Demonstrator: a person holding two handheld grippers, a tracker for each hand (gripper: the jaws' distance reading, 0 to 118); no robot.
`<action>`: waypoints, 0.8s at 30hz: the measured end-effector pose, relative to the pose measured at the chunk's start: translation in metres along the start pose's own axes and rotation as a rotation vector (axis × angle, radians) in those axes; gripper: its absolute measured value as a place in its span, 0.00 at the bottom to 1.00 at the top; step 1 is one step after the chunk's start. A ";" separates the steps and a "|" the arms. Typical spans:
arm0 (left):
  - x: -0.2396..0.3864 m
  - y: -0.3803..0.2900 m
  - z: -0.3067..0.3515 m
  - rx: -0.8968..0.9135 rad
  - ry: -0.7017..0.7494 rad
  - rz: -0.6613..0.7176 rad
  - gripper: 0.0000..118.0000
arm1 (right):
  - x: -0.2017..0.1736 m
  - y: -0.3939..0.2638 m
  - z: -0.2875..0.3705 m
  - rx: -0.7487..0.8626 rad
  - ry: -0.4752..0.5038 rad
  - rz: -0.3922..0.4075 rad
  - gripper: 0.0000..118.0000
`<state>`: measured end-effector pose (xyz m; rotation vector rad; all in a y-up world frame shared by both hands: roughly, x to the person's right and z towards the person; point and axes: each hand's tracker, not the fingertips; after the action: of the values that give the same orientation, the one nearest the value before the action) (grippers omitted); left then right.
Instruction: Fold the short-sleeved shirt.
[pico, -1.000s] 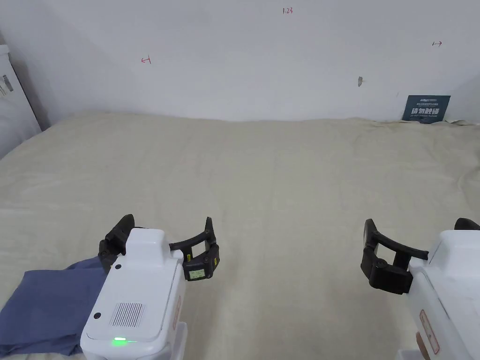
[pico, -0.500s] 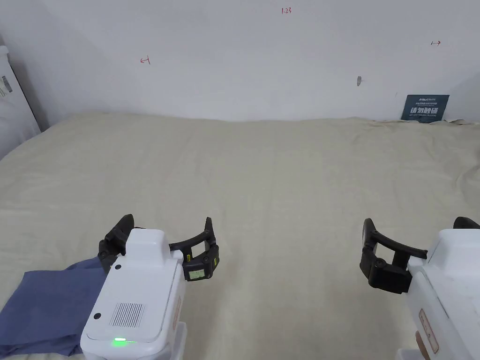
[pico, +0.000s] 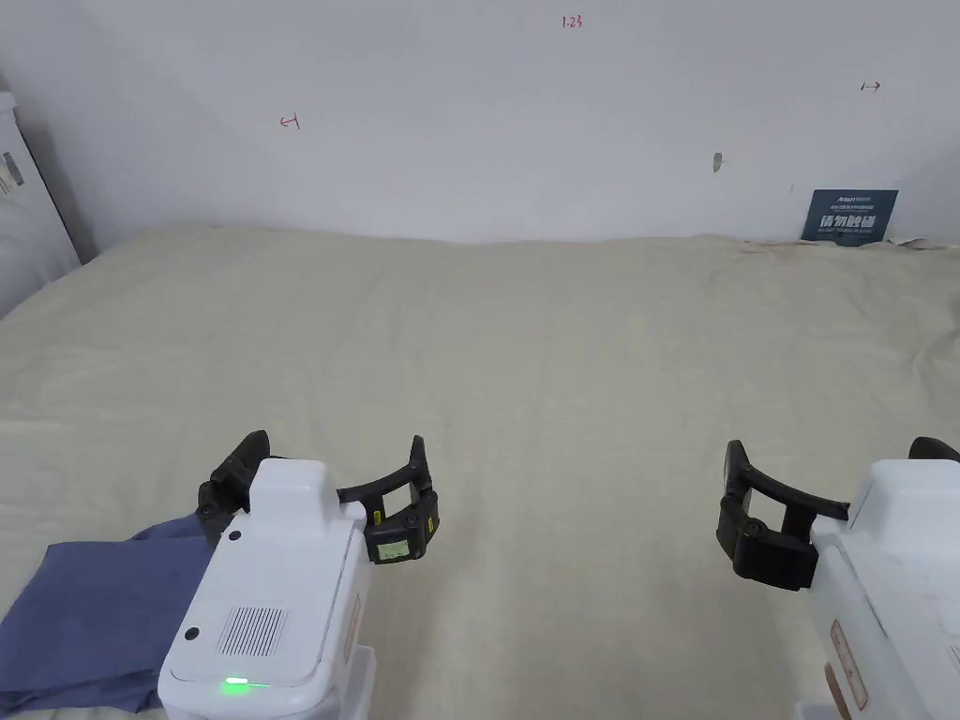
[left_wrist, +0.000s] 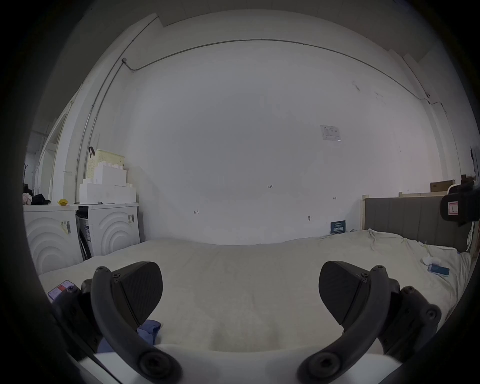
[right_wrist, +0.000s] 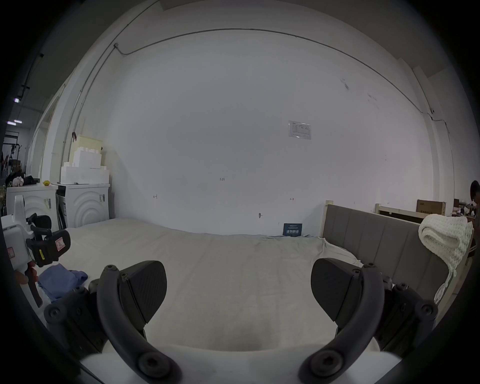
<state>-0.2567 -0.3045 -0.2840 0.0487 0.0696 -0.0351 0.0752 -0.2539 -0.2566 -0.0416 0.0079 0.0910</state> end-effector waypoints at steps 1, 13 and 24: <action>0.000 0.000 0.000 -0.001 -0.003 0.000 1.00 | -0.001 0.000 0.000 -0.001 -0.002 0.002 0.95; -0.002 0.005 0.001 0.001 -0.010 0.010 1.00 | -0.001 0.037 -0.013 -0.344 -0.099 -0.188 0.95; -0.007 0.008 0.003 0.016 0.009 0.011 1.00 | -0.006 0.037 -0.013 -0.369 -0.094 -0.183 0.95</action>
<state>-0.2629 -0.2961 -0.2801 0.0655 0.0786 -0.0245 0.0655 -0.2184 -0.2709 -0.4064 -0.1067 -0.0902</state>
